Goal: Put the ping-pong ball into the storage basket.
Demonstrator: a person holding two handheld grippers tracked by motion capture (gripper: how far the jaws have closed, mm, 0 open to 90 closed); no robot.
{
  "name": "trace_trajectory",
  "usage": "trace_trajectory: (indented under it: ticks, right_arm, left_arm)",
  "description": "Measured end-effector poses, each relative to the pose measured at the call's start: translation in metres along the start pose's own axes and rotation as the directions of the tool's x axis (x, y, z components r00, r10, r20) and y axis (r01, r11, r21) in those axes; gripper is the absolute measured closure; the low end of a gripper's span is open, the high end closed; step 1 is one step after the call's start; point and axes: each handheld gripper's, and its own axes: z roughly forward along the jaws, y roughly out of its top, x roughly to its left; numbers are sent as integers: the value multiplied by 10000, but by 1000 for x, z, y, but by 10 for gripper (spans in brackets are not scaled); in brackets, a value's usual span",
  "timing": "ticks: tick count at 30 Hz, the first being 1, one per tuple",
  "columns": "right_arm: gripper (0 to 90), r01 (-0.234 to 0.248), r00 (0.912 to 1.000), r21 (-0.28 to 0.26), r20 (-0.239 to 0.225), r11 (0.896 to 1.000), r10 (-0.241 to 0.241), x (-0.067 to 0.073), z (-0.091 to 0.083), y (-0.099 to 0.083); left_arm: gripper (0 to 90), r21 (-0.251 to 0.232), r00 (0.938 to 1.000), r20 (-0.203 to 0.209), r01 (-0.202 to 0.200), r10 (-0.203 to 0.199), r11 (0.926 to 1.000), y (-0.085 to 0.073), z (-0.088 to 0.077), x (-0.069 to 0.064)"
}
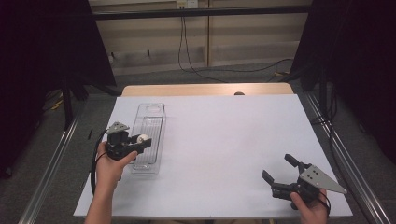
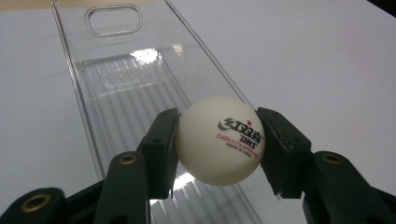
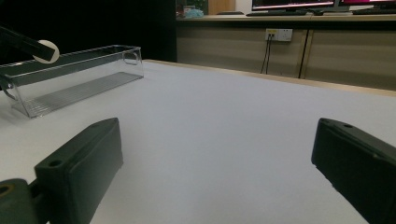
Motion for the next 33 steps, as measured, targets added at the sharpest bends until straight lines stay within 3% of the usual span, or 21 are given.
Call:
trace_trajectory:
  ticks: [5,9,14,33]
  right_arm:
    - [17,-13,10000,0,57,10000,13,0,0,0]
    - [17,-37,10000,-17,61,10000,37,0,0,0]
    - [17,-43,10000,-14,50,10000,44,0,0,0]
    - [17,75,10000,-59,-31,10000,-75,1,0,1]
  left_arm:
    - [511,-13,9998,-126,141,-141,9999,-3,2,2]
    - [511,97,9999,-124,-37,38,9999,-3,3,3]
    - [510,15,9997,-233,71,-71,10000,-4,3,4]
    - [508,57,9995,-293,-110,111,9999,-5,5,4]
